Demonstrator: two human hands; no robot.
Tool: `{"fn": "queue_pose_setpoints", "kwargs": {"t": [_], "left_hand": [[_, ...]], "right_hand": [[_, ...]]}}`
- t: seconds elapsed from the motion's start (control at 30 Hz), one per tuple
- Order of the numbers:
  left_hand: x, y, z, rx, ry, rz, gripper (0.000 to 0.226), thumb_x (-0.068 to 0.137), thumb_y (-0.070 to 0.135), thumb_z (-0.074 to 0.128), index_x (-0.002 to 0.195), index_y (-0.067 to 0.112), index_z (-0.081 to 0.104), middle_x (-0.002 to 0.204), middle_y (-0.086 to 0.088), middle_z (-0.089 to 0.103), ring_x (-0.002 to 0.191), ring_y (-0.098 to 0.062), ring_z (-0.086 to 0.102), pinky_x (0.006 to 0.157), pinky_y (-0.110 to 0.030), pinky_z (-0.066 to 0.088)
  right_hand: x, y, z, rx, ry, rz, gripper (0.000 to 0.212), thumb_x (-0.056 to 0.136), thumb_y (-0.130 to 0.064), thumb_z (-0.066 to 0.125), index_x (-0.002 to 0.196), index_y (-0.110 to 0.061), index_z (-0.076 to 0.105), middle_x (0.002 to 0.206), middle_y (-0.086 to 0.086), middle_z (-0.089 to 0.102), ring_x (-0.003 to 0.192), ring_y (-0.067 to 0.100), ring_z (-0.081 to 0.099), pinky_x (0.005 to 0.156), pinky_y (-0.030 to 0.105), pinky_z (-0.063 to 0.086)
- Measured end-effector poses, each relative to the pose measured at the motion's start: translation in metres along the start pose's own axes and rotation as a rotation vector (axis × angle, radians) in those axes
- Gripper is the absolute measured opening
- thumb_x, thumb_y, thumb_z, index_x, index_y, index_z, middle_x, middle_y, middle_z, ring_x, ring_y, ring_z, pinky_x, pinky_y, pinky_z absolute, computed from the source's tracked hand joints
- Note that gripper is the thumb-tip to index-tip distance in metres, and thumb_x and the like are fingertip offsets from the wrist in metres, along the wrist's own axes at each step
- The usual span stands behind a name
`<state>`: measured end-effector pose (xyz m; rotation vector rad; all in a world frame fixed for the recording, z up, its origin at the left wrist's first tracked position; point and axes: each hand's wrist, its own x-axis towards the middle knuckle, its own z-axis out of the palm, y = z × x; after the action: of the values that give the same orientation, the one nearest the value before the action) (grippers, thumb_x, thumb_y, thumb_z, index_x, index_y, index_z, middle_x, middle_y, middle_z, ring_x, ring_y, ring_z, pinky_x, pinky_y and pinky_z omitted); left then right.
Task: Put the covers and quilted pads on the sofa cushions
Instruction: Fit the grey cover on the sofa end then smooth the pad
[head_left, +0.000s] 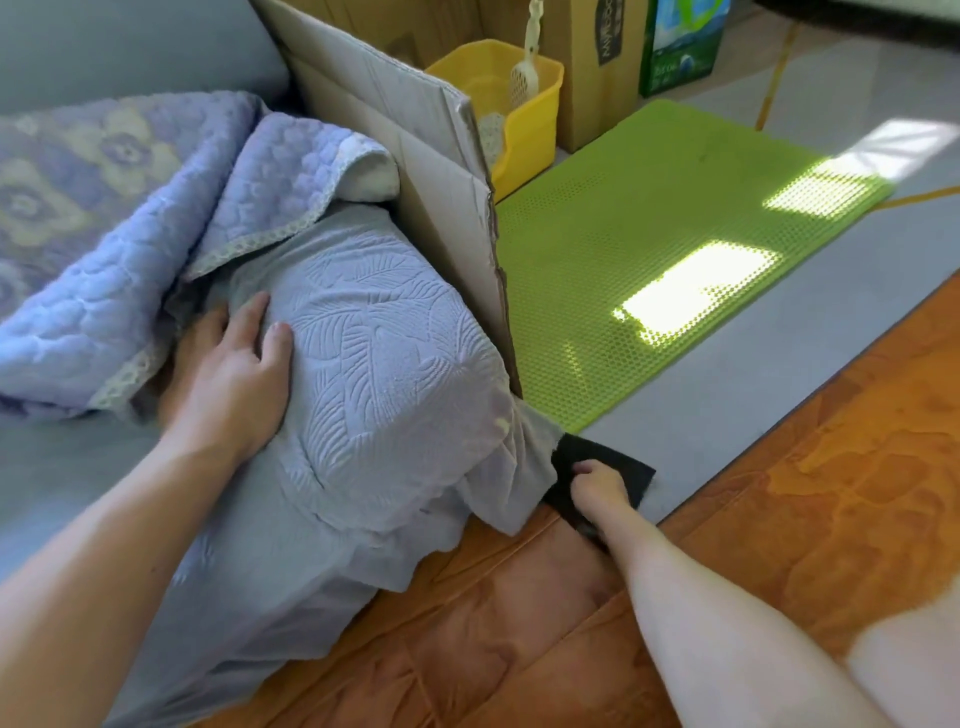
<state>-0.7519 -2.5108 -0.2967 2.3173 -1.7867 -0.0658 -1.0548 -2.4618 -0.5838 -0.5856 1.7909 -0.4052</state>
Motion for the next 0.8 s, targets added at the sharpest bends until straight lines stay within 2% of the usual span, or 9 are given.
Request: {"fn": "queue_pose_setpoints", "kwargs": {"t": [0.07, 0.17, 0.27, 0.33, 0.43, 0.53, 0.67, 0.73, 0.8], "left_hand": [[0.001, 0.000, 0.002, 0.007, 0.013, 0.000, 0.062, 0.095, 0.061, 0.026, 0.152, 0.037, 0.031, 0.158, -0.005, 0.033, 0.147, -0.024, 0.024, 0.120, -0.043, 0.020], [0.001, 0.001, 0.004, 0.011, 0.029, -0.009, 0.062, 0.094, 0.060, 0.026, 0.152, 0.038, 0.031, 0.156, -0.004, 0.035, 0.146, -0.023, 0.026, 0.119, -0.044, 0.022], [0.000, 0.000, 0.004, 0.009, 0.027, -0.015, 0.061, 0.095, 0.061, 0.026, 0.152, 0.039, 0.030, 0.156, -0.002, 0.035, 0.145, -0.023, 0.026, 0.118, -0.044, 0.024], [0.002, -0.001, 0.005, 0.011, 0.026, -0.013, 0.061, 0.094, 0.061, 0.026, 0.151, 0.039, 0.031, 0.156, -0.002, 0.034, 0.146, -0.023, 0.026, 0.119, -0.045, 0.024], [0.001, -0.001, 0.004, 0.007, 0.027, -0.019, 0.061, 0.094, 0.062, 0.026, 0.150, 0.040, 0.032, 0.156, -0.002, 0.034, 0.146, -0.023, 0.027, 0.119, -0.045, 0.024], [0.001, 0.001, 0.003, -0.007, 0.029, -0.028, 0.059, 0.095, 0.060, 0.027, 0.150, 0.040, 0.032, 0.156, -0.001, 0.034, 0.146, -0.022, 0.026, 0.118, -0.046, 0.025], [0.002, 0.004, 0.006, 0.007, 0.002, -0.040, 0.058, 0.097, 0.058, 0.026, 0.152, 0.041, 0.029, 0.159, 0.002, 0.027, 0.148, -0.020, 0.021, 0.120, -0.047, 0.023], [0.007, 0.003, 0.006, 0.000, -0.033, -0.018, 0.058, 0.097, 0.056, 0.026, 0.153, 0.040, 0.027, 0.162, 0.003, 0.023, 0.150, -0.018, 0.017, 0.122, -0.046, 0.017], [0.010, 0.000, -0.002, -0.097, -0.108, 0.033, 0.058, 0.099, 0.055, 0.031, 0.155, 0.037, 0.026, 0.166, 0.002, 0.018, 0.153, -0.016, 0.011, 0.125, -0.042, 0.009]], "right_hand": [[-0.005, -0.022, 0.001, 0.322, -0.056, -0.039, 0.023, 0.095, -0.023, 0.049, 0.112, -0.022, 0.066, 0.124, 0.010, 0.065, 0.108, 0.029, 0.063, 0.088, 0.035, 0.050], [-0.001, -0.042, 0.012, 0.413, -0.340, -0.123, 0.049, 0.085, -0.060, 0.058, 0.121, -0.028, 0.066, 0.124, -0.004, 0.066, 0.116, 0.018, 0.059, 0.104, 0.040, 0.044], [0.010, -0.047, 0.018, -0.261, -0.225, -0.396, 0.038, 0.079, -0.051, 0.058, 0.104, -0.028, 0.075, 0.126, 0.004, 0.066, 0.121, 0.027, 0.058, 0.105, 0.048, 0.047], [0.020, -0.037, 0.017, -0.840, -0.224, -0.443, 0.040, 0.090, -0.032, 0.051, 0.126, -0.021, 0.066, 0.151, 0.009, 0.045, 0.142, 0.034, 0.035, 0.116, 0.048, 0.033], [0.019, -0.008, 0.021, -1.126, -0.213, -0.349, 0.053, 0.098, -0.031, 0.043, 0.149, -0.017, 0.046, 0.168, 0.003, 0.001, 0.152, 0.039, 0.000, 0.122, 0.052, 0.011], [0.010, -0.019, 0.027, -0.920, -0.100, -0.367, 0.045, 0.095, -0.046, 0.047, 0.133, -0.025, 0.061, 0.155, 0.014, 0.034, 0.142, 0.041, 0.028, 0.114, 0.050, 0.030], [0.014, -0.062, 0.009, -0.186, 0.053, -0.175, 0.024, 0.085, -0.022, 0.056, 0.097, -0.008, 0.070, 0.083, 0.007, 0.072, 0.095, 0.033, 0.069, 0.082, 0.039, 0.059], [-0.026, -0.087, -0.001, -0.016, 0.082, -0.162, 0.015, 0.087, -0.014, 0.054, 0.089, -0.007, 0.067, 0.083, 0.010, 0.072, 0.094, 0.034, 0.069, 0.083, 0.040, 0.059], [-0.088, -0.107, -0.002, -0.066, 0.399, -0.362, 0.021, 0.088, -0.015, 0.051, 0.091, -0.008, 0.070, 0.094, 0.018, 0.071, 0.093, 0.039, 0.065, 0.077, 0.036, 0.049]]}}
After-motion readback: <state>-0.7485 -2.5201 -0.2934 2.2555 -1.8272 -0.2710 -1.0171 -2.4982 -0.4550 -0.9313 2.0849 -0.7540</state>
